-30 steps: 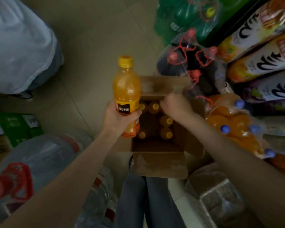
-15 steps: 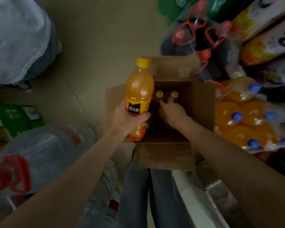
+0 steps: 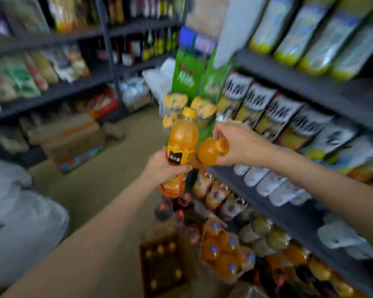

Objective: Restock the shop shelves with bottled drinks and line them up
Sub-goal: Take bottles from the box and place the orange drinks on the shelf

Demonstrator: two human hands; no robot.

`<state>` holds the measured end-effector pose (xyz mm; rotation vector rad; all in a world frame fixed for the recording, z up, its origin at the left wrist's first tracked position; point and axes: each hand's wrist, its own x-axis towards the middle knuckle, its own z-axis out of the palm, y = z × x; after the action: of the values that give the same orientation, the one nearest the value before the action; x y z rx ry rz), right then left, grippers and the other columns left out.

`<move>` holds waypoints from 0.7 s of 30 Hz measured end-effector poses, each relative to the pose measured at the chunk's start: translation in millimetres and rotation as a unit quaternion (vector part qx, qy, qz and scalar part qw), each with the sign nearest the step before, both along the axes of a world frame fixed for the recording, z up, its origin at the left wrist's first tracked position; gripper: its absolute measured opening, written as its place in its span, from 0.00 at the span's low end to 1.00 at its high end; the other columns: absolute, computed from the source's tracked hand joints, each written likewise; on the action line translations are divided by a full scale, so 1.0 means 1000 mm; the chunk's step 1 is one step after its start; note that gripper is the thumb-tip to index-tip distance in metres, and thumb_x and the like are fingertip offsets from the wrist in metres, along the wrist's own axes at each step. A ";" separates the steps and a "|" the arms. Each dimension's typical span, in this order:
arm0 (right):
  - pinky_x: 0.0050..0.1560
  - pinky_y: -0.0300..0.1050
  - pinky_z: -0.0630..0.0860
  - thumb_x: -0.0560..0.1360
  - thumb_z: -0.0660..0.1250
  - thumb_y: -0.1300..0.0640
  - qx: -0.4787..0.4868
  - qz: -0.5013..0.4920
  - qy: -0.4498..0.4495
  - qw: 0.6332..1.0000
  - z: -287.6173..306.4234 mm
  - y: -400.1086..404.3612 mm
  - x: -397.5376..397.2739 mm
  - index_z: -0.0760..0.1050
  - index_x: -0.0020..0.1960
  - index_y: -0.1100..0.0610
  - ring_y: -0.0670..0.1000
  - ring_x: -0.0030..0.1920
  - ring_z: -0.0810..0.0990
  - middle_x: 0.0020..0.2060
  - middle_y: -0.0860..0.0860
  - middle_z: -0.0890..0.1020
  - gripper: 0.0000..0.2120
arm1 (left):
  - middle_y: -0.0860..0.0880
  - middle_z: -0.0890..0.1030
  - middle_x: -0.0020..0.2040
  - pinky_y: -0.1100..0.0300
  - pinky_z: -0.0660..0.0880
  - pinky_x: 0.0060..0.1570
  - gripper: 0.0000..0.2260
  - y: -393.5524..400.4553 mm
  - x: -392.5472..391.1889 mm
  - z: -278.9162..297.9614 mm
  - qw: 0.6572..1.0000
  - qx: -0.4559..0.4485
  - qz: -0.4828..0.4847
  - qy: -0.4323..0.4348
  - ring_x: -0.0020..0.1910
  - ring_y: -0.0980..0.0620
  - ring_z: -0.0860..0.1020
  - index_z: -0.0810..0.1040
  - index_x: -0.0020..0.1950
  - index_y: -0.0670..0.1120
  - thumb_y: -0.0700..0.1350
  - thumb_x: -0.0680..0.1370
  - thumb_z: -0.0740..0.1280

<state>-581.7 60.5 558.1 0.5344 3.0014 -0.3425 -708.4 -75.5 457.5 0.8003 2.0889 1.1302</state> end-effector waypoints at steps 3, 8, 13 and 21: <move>0.42 0.44 0.65 0.66 0.73 0.54 0.027 -0.106 0.164 0.980 0.096 0.021 0.042 0.72 0.51 0.57 0.52 0.45 0.74 0.42 0.52 0.75 0.16 | 0.46 0.81 0.52 0.56 0.74 0.53 0.29 0.038 0.009 0.083 0.995 0.067 -0.049 0.055 0.52 0.49 0.78 0.77 0.54 0.46 0.59 0.58 0.76; 0.45 0.47 0.70 0.69 0.70 0.46 -0.094 -0.295 0.518 0.797 0.169 0.067 0.111 0.75 0.46 0.54 0.50 0.42 0.73 0.40 0.55 0.76 0.12 | 0.50 0.80 0.43 0.61 0.73 0.45 0.14 0.103 0.065 0.173 0.977 0.160 -0.121 0.076 0.41 0.58 0.79 0.75 0.41 0.54 0.48 0.64 0.78; 0.50 0.43 0.65 0.77 0.64 0.53 -0.010 -0.402 0.615 0.679 0.191 0.089 0.198 0.71 0.46 0.59 0.51 0.47 0.67 0.39 0.48 0.66 0.09 | 0.49 0.80 0.49 0.62 0.69 0.46 0.19 0.161 0.137 0.210 0.952 0.205 -0.192 0.120 0.50 0.52 0.77 0.76 0.53 0.45 0.46 0.65 0.77; 0.49 0.30 0.59 0.78 0.62 0.57 0.114 -0.440 0.634 0.626 0.154 0.153 0.287 0.68 0.60 0.68 0.43 0.47 0.64 0.52 0.57 0.65 0.16 | 0.48 0.79 0.52 0.46 0.70 0.59 0.36 0.250 0.208 0.211 0.934 0.218 -0.215 0.186 0.57 0.46 0.75 0.75 0.57 0.47 0.63 0.54 0.75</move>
<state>-295.0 213.3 711.9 2.9102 3.5222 -0.5218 -500.2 174.4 669.0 1.7073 1.8144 1.2742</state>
